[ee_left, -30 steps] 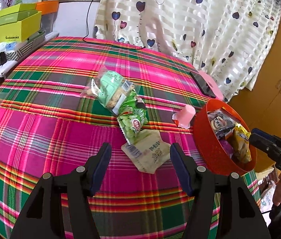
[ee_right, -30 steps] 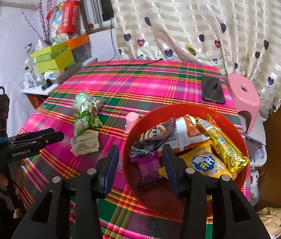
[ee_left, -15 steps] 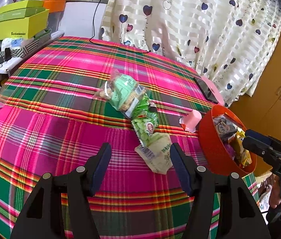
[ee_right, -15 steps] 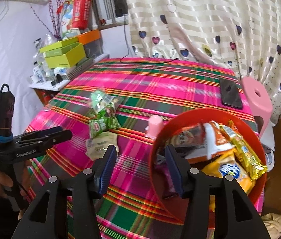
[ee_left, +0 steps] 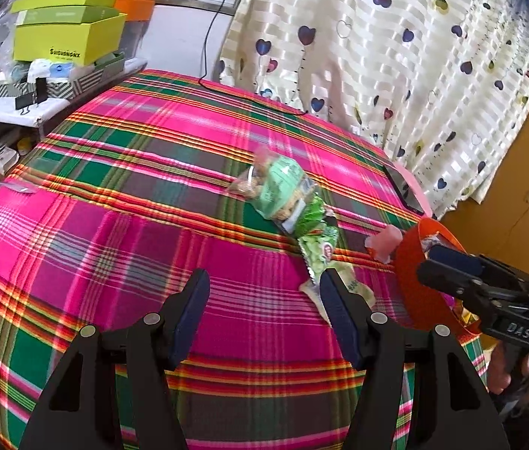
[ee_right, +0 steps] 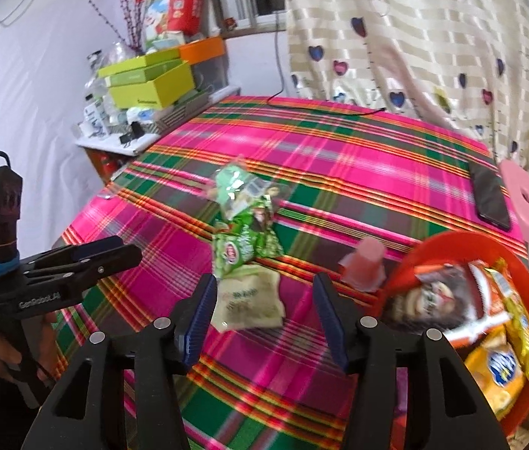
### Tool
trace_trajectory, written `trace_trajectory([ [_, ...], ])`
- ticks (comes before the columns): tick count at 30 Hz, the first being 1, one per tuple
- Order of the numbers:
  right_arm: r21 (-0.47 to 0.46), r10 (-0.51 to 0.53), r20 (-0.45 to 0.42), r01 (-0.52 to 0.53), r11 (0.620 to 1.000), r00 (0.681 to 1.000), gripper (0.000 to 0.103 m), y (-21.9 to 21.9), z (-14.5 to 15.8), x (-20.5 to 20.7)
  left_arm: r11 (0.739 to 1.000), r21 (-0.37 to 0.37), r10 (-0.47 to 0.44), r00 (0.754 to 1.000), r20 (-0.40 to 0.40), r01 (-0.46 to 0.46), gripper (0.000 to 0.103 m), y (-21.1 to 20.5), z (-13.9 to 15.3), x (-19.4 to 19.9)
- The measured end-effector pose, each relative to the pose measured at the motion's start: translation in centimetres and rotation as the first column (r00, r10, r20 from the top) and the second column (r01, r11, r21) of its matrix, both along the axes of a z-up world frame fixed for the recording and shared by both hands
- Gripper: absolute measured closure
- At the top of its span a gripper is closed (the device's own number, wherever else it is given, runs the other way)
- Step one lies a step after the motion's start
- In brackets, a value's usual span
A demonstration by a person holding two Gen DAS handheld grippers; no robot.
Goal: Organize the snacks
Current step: 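Grasp the green pea snack bag with right tool and lift it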
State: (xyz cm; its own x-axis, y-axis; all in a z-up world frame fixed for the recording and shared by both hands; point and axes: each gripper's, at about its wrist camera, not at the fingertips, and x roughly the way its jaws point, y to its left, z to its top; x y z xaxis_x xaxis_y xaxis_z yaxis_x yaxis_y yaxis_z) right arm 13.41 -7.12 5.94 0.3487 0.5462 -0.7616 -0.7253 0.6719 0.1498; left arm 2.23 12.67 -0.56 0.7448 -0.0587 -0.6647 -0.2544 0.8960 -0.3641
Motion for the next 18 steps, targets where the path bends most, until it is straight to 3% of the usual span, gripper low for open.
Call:
trace_trajectory([
  [18, -0.059, -0.007, -0.064, 0.003, 0.998, 0.998, 0.038, 7.3, -4.8, 3.3, 0.999, -0.036, 0.038, 0.999, -0.004, -0.038, 0.041, 3.3, -1.1, -0.5],
])
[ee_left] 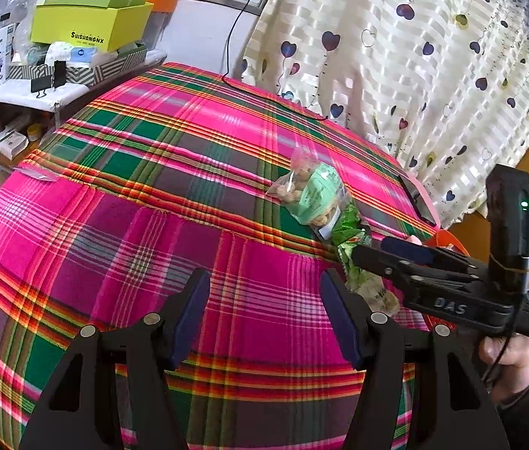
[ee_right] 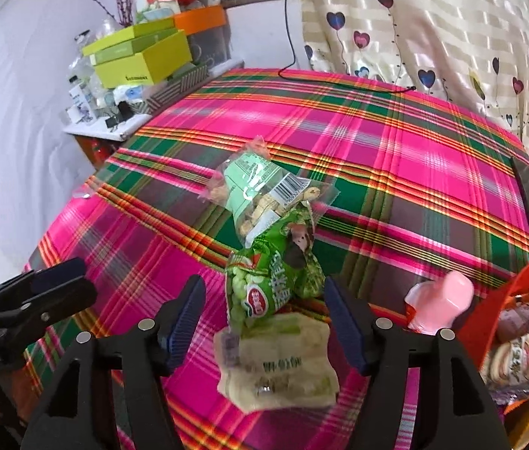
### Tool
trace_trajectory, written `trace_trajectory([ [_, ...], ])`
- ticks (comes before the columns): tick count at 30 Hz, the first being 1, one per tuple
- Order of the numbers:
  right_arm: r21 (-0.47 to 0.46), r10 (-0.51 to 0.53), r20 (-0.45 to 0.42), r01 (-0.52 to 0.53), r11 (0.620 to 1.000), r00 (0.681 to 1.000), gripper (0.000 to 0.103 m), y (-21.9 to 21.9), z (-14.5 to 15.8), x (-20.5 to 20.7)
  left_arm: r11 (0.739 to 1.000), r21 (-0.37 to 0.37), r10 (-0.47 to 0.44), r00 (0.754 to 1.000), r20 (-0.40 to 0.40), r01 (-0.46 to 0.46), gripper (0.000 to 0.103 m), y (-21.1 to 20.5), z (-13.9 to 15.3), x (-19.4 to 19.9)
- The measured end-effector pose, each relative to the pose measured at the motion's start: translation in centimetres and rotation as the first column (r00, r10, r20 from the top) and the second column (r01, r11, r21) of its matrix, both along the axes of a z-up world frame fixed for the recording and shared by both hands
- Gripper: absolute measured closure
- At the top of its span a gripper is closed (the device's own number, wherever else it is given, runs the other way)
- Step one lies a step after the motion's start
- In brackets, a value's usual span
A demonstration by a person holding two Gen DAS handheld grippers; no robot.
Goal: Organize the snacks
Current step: 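Grasp the green pea snack bag with right tool and lift it, then grasp clear peanut bag with left tool while right tool carries green bag toward basket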
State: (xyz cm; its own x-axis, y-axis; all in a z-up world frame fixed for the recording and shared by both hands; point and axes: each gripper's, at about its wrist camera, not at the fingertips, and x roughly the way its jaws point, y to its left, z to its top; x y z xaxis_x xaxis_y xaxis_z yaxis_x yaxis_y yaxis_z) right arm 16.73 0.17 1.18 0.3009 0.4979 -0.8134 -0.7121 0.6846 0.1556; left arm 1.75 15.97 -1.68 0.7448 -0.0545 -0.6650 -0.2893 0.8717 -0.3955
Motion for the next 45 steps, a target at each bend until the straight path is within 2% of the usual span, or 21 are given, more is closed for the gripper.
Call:
trace_trajectory([
  [8, -0.067, -0.031, -0.006, 0.030, 0.997, 1.000, 0.038, 1.4, -1.9, 1.0, 1.000, -0.004, -0.001, 1.000, 0.006, 0.001, 0.041, 0.2, 0.1, 0.4],
  [10, -0.047, -0.044, -0.010, 0.044, 0.998, 0.999, 0.044, 1.1, -1.9, 1.2, 1.000, -0.005, -0.001, 1.000, 0.006, 0.001, 0.041, 0.2, 0.1, 0.4],
  [11, -0.045, -0.048, 0.002, 0.048, 0.998, 0.999, 0.053, 0.9, -1.7, 1.1, 1.000, -0.005, -0.002, 1.000, 0.006, 0.002, 0.041, 0.2, 0.1, 0.5],
  [17, -0.031, -0.071, 0.017, 0.072, 0.997, 0.997, 0.057, -0.2, -1.2, 1.5, 1.000, -0.011, -0.016, 1.000, -0.001, 0.016, 0.041, -0.6, 0.1, 1.4],
  [26, -0.005, -0.116, 0.035, 0.116, 0.993, 0.993, 0.057, -1.6, 0.1, 2.4, 1.000, -0.004, -0.031, 0.999, 0.019, 0.031, 0.041, -1.2, 1.2, 3.0],
  [34, 0.057, -0.125, 0.058, 0.122, 0.991, 0.990, 0.057, -3.8, 2.6, 1.7, 0.998, 0.023, -0.058, 0.998, 0.006, 0.058, 0.041, -1.1, 1.8, 6.9],
  [39, 0.092, -0.137, 0.060, 0.131, 0.987, 0.989, 0.057, -5.5, 3.6, 1.3, 0.994, 0.093, -0.052, 0.999, 0.008, 0.051, 0.041, -0.3, 2.5, 10.4],
  [43, 0.110, -0.144, 0.067, 0.136, 0.985, 0.987, 0.057, -6.5, 4.2, 0.9, 0.988, 0.157, -0.001, 1.000, -0.014, 0.004, 0.041, 1.2, 2.3, 13.7],
  [45, 0.117, -0.150, 0.067, 0.142, 0.983, 0.986, 0.057, -7.1, 4.4, 0.8, 0.986, 0.164, 0.009, 0.999, -0.032, -0.004, 0.041, 2.0, 1.8, 15.4],
])
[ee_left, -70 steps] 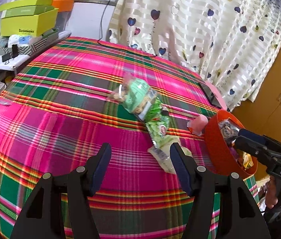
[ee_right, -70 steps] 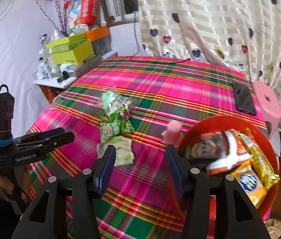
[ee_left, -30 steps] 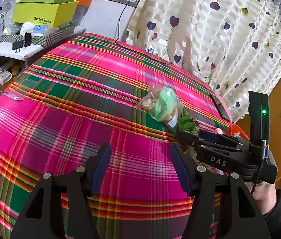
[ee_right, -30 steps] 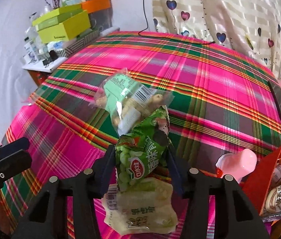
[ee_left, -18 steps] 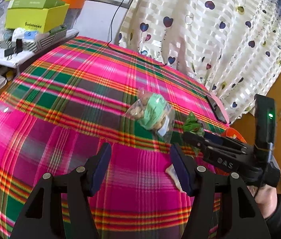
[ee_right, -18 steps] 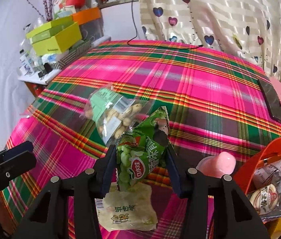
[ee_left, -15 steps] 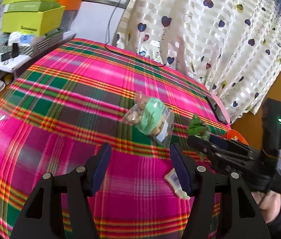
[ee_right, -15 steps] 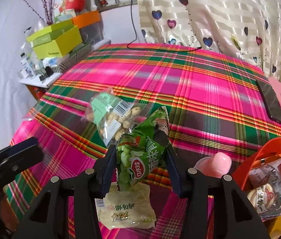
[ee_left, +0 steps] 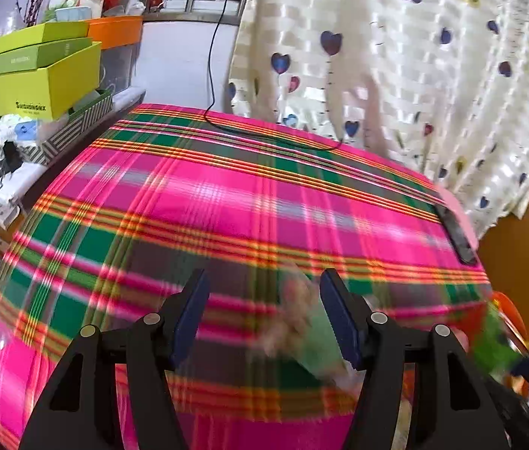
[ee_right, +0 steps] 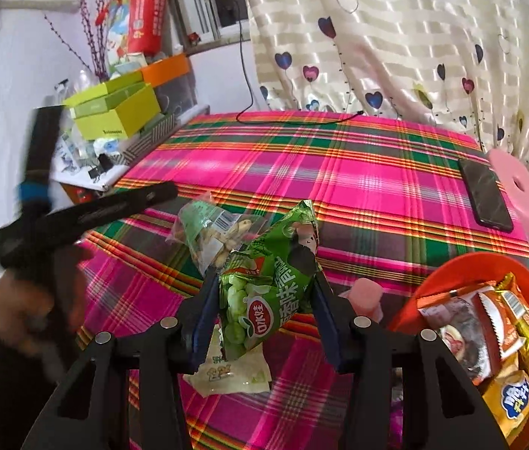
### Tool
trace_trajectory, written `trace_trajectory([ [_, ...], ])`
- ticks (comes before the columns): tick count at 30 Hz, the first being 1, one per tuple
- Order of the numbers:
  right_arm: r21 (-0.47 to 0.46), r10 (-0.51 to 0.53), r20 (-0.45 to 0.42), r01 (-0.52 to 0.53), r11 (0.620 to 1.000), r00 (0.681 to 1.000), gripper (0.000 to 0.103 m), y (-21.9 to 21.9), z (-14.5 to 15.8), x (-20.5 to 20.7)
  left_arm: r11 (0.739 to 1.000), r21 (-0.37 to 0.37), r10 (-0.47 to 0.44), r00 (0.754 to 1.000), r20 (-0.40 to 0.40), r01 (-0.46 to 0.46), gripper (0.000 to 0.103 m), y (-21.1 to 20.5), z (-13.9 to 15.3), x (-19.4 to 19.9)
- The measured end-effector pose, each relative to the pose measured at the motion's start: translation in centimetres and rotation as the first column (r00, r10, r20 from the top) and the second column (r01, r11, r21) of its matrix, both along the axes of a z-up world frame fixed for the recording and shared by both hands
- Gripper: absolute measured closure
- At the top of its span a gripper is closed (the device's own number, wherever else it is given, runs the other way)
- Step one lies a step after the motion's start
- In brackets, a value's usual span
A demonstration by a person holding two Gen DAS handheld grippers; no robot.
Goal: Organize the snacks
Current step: 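Grasp clear peanut bag with left tool while right tool carries green bag toward basket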
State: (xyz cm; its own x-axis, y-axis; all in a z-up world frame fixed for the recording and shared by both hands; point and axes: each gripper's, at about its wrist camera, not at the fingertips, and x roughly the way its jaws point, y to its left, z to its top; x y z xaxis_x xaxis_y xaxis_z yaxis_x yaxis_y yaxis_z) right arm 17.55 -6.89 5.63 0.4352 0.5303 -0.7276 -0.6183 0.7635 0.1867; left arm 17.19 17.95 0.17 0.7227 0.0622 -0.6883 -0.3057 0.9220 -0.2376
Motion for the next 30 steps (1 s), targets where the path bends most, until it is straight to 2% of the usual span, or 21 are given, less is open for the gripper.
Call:
trace_trajectory([
  [6, 0.008, -0.026, -0.007, 0.026, 1.000, 1.000, 0.057, -1.4, 0.1, 0.5, 0.997, -0.034, -0.073, 0.990, -0.119, 0.069, 0.041, 0.4, -2.4, 3.7],
  [8, 0.014, -0.030, -0.007, 0.030, 0.999, 1.000, 0.057, -1.7, 0.2, 0.5, 0.993, -0.028, -0.115, 0.985, -0.130, 0.112, 0.041, -0.4, -2.5, 3.1],
  [14, 0.034, -0.012, 0.000, 0.012, 0.999, 1.000, 0.057, -1.8, 0.7, 0.0, 0.984, 0.005, -0.169, 0.956, -0.239, 0.176, 0.041, -2.1, -2.9, -0.4],
  [17, 0.039, -0.002, 0.005, 0.002, 0.999, 1.000, 0.057, -2.0, 0.9, -0.5, 0.978, 0.020, -0.200, 0.956, -0.215, 0.209, 0.041, -3.0, -2.2, -2.4],
  [20, 0.044, -0.002, 0.006, 0.002, 0.999, 1.000, 0.057, -2.4, 1.1, -0.8, 0.977, 0.053, -0.196, 0.971, -0.137, 0.205, 0.041, -3.7, -0.8, -4.4],
  [24, 0.043, -0.008, 0.011, 0.008, 0.999, 1.000, 0.057, -2.9, 1.3, -1.1, 0.980, 0.022, -0.196, 0.978, -0.070, 0.198, 0.041, -5.0, 0.3, -5.3],
  [27, 0.042, -0.015, 0.014, 0.014, 0.999, 1.000, 0.057, -3.2, 1.5, -1.2, 0.974, 0.039, -0.222, 0.973, -0.059, 0.225, 0.041, -7.0, 0.3, -5.0],
  [30, 0.041, -0.019, 0.014, 0.018, 0.999, 1.000, 0.057, -3.6, 1.5, -1.1, 0.966, 0.063, -0.244, 0.965, -0.094, 0.250, 0.039, -8.7, -0.7, -4.0],
])
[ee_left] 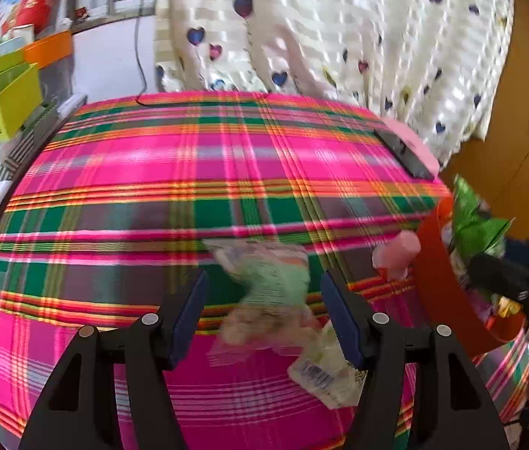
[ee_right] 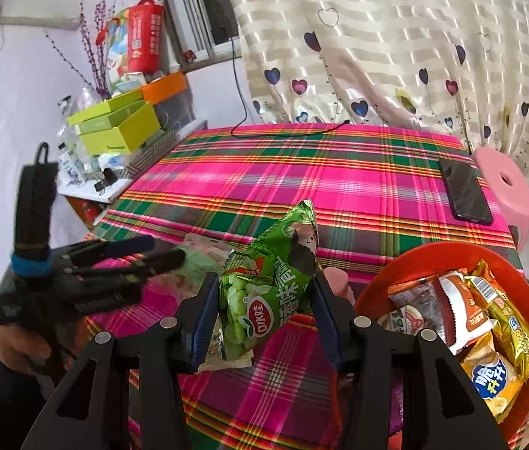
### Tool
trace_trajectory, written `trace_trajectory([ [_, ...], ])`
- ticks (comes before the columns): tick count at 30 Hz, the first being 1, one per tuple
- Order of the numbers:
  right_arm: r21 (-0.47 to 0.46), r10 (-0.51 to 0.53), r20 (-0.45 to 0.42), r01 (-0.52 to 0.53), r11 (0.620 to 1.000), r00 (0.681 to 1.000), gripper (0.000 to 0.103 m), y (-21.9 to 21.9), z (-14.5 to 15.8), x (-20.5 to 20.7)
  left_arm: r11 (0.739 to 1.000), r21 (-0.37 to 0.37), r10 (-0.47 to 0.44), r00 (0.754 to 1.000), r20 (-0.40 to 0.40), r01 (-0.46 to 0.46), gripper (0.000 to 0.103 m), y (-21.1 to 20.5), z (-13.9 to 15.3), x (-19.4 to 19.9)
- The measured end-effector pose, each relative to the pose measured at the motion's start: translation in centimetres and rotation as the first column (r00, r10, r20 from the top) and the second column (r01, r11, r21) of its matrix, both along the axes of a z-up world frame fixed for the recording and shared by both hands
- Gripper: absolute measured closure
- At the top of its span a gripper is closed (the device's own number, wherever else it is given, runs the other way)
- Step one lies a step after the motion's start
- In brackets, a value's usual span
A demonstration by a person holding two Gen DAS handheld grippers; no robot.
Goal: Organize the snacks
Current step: 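Grasp clear peanut bag with left tool while right tool carries green bag toward basket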
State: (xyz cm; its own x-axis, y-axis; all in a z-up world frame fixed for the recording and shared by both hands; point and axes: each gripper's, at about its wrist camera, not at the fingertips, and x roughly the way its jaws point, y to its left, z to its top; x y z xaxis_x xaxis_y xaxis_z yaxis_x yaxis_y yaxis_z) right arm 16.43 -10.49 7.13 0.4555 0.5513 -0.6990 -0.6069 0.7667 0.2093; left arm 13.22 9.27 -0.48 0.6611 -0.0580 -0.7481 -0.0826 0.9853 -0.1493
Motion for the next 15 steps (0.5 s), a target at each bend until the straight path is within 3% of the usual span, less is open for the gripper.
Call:
trace_trajectory([
  [6, 0.001, -0.008, -0.004, 0.008, 1.000, 1.000, 0.057, -0.6, -0.1, 0.0, 0.999, 0.036, 0.023, 0.998, -0.064, -0.021, 0.039, -0.4, -2.2, 1.7],
  [11, 0.003, -0.012, -0.012, 0.012, 1.000, 1.000, 0.057, -0.9, -0.4, 0.2, 1.000, 0.000, 0.027, 0.997, -0.072, -0.027, 0.040, 0.1, -3.1, 1.6],
  [15, 0.004, -0.013, -0.011, 0.013, 1.000, 1.000, 0.057, -0.9, -0.3, 0.2, 0.999, 0.006, 0.040, 0.998, -0.043, -0.040, 0.057, 0.1, -2.6, 0.8],
])
